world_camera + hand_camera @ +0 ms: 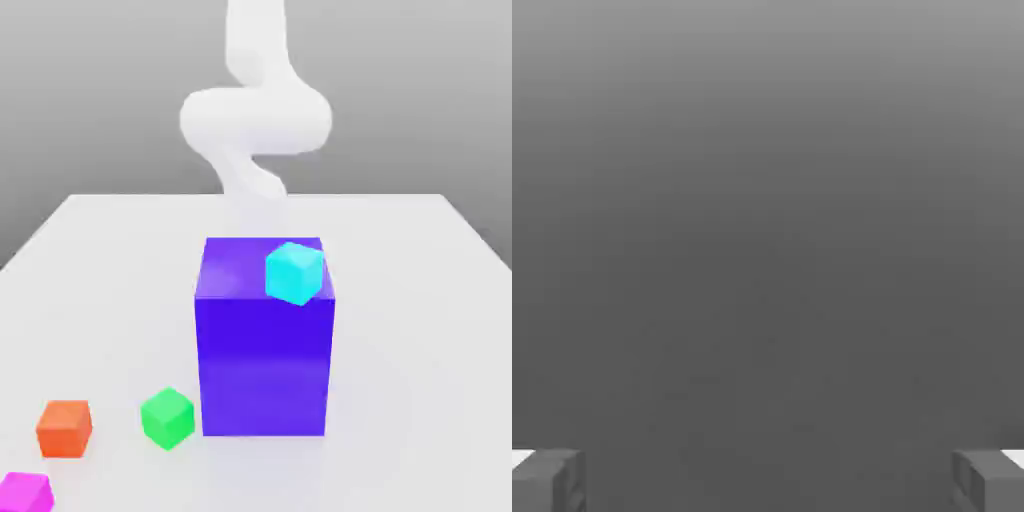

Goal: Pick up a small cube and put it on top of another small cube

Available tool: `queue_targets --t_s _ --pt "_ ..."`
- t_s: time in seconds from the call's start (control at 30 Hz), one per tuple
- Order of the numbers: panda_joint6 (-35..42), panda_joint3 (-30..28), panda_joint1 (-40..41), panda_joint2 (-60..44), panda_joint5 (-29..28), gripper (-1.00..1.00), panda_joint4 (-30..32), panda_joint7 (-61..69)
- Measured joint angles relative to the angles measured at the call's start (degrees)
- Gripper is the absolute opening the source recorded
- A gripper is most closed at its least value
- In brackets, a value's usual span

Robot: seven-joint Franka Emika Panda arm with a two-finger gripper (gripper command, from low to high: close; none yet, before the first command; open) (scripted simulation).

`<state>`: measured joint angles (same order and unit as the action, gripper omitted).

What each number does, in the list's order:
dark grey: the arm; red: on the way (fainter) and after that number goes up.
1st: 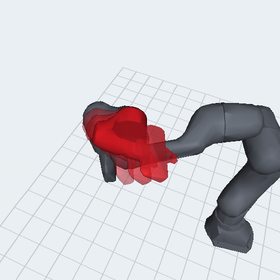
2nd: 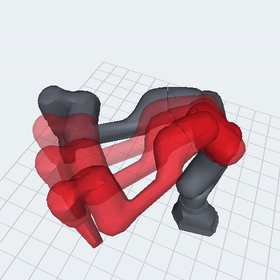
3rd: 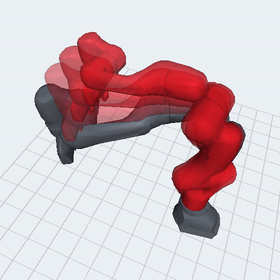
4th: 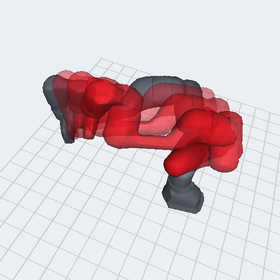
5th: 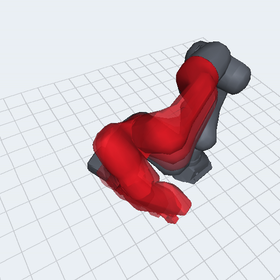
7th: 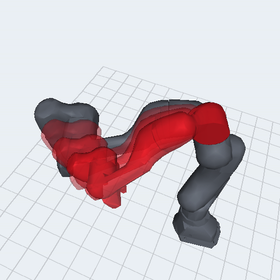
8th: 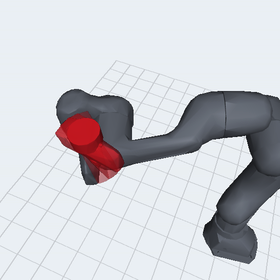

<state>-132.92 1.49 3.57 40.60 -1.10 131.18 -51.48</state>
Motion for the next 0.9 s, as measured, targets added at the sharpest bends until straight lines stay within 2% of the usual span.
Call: queue_targets --t_s 0.27,0.57,0.73,0.9 --pt "-3.7 3.8 10.3 -17.0 -4.4 0.00 -2.0 -18.9" --pt "-7.7 3.4 17.7 -35.7 -8.8 0.00 -4.1 -39.4" --pt "-10.2 1.8 20.5 -45.9 -8.7 0.00 -5.3 -49.0" --pt "-13.0 -0.1 22.0 -55.7 -5.5 0.00 -6.3 -56.5"
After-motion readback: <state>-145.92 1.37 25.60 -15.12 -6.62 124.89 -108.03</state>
